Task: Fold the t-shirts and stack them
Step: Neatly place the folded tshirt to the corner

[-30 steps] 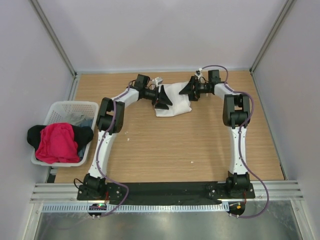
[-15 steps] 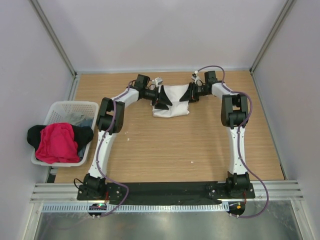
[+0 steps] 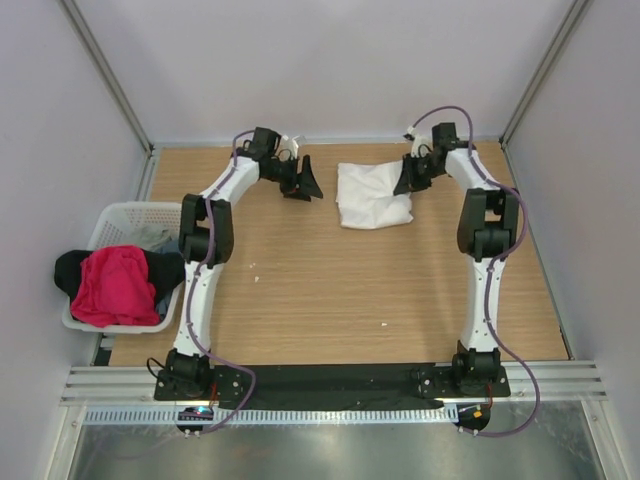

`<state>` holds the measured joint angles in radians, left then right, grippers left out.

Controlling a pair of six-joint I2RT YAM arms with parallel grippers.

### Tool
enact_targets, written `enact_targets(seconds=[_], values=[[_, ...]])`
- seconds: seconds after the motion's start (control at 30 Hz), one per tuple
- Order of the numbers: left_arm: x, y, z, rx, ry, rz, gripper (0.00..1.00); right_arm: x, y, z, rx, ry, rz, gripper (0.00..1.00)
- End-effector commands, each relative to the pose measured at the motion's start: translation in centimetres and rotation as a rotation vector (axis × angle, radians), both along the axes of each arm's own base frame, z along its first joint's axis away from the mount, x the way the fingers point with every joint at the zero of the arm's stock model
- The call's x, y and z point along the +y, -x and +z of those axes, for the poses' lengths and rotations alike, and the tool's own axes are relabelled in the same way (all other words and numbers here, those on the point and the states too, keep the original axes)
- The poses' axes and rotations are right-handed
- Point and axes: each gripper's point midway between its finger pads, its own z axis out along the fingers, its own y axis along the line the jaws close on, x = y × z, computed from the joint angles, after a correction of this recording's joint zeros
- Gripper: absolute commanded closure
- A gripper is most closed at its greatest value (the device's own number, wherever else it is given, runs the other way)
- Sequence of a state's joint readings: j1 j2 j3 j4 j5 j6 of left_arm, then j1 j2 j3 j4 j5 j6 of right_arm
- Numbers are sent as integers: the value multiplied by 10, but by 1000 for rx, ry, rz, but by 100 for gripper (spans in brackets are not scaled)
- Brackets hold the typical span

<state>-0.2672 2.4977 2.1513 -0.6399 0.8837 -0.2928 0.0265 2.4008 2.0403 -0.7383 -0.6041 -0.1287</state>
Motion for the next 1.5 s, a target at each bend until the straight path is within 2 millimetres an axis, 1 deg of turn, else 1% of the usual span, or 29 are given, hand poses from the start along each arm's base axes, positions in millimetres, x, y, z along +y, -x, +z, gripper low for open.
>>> enact_targets(seconds=[0.0, 0.03, 0.1, 0.13, 0.2, 0.23, 0.33, 0.37, 0.43, 0.47, 0.5, 0.53, 0.57, 0.6, 0.63, 0.67, 0.7, 0.73, 0.83, 0.9, 0.93, 1.03, 1.07, 1.1, 1.13, 1.3, 1.47], values=[[26, -10, 41, -195, -155, -3, 37, -71, -11, 48, -146, 206, -49, 99], [30, -10, 41, -199, -166, 0, 38, -87, -12, 48, -153, 238, -69, 98], [33, -11, 41, -195, -167, 7, 38, -104, -13, 48, -163, 277, -79, 99], [36, -11, 39, -189, -170, 11, 38, -122, -15, 47, -172, 331, -92, 99], [38, -10, 37, -186, -176, 7, 39, -139, -18, 44, -181, 371, -103, 98], [39, -8, 37, -183, -179, 3, 39, -154, -22, 43, -191, 408, -116, 99], [41, -6, 35, -179, -193, 5, 39, -181, -32, 40, -210, 483, -145, 99], [41, -6, 38, -185, -192, 4, 39, -192, -33, 39, -214, 503, -153, 99], [43, -5, 37, -184, -198, 5, 39, -205, -40, 44, -233, 530, -169, 99], [44, -3, 35, -181, -203, 3, 39, -216, -42, 39, -226, 550, -180, 99], [44, -3, 35, -182, -206, 2, 39, -222, -44, 36, -224, 561, -184, 99], [44, -3, 35, -183, -209, 2, 39, -229, -49, 45, -245, 573, -195, 99], [44, -1, 35, -182, -210, -2, 39, -234, -52, 36, -234, 582, -197, 99], [45, -1, 34, -181, -214, 0, 39, -245, -54, 37, -238, 607, -209, 99], [45, 0, 34, -179, -214, -3, 39, -251, -60, 45, -262, 623, -220, 99], [45, 1, 32, -176, -215, -5, 39, -256, -62, 45, -266, 635, -225, 99], [46, 1, 34, -179, -216, -5, 39, -264, -64, 40, -262, 662, -230, 99], [45, 2, 33, -178, -218, -5, 39, -269, -68, 43, -282, 678, -238, 99], [47, 2, 34, -190, -228, -8, 39, -279, -75, 42, -307, 723, -239, 98], [46, 4, 33, -189, -235, -13, 39, -282, -78, 38, -310, 737, -249, 98], [46, 4, 33, -189, -237, -14, 39, -288, -81, 42, -323, 751, -270, 99], [45, 6, 32, -190, -243, -19, 39, -295, -89, 45, -353, 757, -319, 99], [44, 7, 32, -188, -244, -21, 38, -303, -89, 47, -352, 787, -349, 99], [44, 7, 30, -187, -247, -20, 38, -305, -94, 52, -373, 791, -364, 99], [44, 7, 30, -186, -249, -22, 39, -306, -95, 49, -370, 792, -370, 99], [42, 10, 29, -188, -255, -30, 38, -311, -102, 55, -402, 812, -394, 99], [40, 11, 28, -194, -264, -36, 38, -313, -101, 51, -395, 824, -393, 99]])
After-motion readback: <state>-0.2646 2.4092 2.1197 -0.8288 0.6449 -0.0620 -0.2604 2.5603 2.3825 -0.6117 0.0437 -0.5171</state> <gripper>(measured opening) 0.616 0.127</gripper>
